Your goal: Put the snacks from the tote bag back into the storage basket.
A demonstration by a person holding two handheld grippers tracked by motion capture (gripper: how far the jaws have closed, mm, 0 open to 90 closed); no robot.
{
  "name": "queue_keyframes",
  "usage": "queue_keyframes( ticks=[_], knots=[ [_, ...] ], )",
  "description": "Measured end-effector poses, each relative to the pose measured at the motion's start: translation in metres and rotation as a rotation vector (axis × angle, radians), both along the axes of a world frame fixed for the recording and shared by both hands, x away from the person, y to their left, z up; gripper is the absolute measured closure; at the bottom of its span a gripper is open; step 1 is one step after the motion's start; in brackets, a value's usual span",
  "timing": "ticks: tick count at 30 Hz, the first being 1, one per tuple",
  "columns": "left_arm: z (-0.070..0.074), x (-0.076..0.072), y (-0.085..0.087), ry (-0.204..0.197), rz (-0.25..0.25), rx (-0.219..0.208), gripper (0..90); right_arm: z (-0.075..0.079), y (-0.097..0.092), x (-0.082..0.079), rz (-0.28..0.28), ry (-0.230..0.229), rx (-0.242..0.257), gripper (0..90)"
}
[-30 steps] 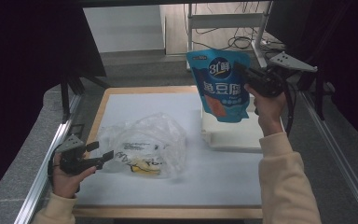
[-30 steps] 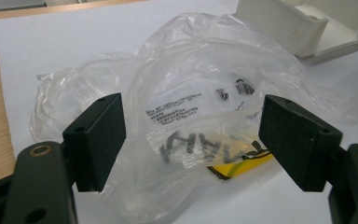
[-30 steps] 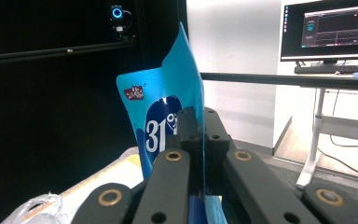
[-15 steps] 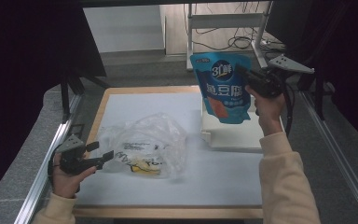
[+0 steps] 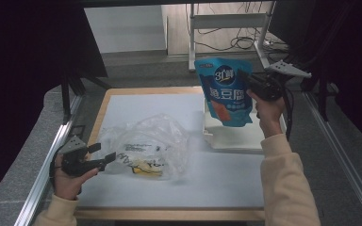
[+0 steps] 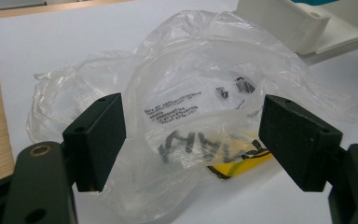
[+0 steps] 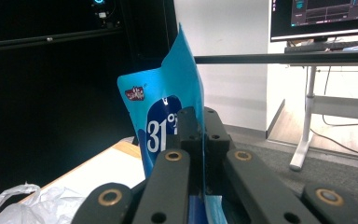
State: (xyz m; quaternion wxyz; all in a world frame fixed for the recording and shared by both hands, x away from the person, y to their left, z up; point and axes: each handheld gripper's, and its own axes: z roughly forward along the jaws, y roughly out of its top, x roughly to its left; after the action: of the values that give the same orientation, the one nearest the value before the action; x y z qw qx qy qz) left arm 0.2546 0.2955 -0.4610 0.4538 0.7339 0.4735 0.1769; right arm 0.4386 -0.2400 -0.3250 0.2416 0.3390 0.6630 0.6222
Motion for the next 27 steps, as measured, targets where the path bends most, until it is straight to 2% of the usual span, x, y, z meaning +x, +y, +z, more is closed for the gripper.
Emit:
queue_keyframes(
  ticks=[27],
  knots=[
    [0.002, -0.002, 0.000, -0.003, 0.012, 0.007, 23.3, -0.028, 0.007, 0.028, 0.035, 0.031, -0.008, 89.0]
  ],
)
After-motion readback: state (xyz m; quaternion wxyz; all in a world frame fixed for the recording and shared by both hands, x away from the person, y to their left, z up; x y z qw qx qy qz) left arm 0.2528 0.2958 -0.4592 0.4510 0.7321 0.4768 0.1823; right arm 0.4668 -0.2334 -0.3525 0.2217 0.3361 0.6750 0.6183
